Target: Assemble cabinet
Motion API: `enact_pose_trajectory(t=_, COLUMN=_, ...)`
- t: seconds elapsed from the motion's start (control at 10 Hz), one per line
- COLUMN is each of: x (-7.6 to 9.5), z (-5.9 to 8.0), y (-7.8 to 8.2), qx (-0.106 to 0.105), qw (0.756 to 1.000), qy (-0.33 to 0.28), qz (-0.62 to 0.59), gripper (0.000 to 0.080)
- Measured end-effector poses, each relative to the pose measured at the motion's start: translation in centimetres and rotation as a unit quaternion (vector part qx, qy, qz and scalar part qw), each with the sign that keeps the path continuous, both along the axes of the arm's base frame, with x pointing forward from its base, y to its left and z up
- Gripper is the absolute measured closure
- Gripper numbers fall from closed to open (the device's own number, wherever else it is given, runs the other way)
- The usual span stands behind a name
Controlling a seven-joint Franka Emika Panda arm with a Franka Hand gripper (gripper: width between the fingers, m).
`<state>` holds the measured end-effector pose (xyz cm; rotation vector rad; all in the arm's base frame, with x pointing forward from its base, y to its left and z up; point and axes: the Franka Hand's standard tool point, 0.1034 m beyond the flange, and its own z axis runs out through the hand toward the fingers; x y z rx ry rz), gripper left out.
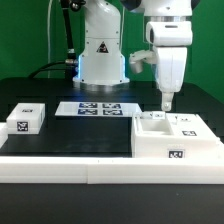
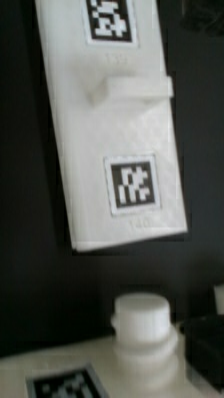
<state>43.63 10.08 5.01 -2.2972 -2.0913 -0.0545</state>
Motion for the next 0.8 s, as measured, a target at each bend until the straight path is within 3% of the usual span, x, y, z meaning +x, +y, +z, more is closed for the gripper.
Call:
enact_pose_trajectory(t=0.7, x=-2.1, z=-3.2, y=-0.5, qx=0.017, qw=1.000, qy=0.008, qz=-0.004, gripper=0.0002)
enact_pose_trajectory(t=0.8, x=-2.1, z=-3.2, y=-0.5, qx=0.017, qw=1.000, qy=0.008, qz=-0.004, gripper=0.0049)
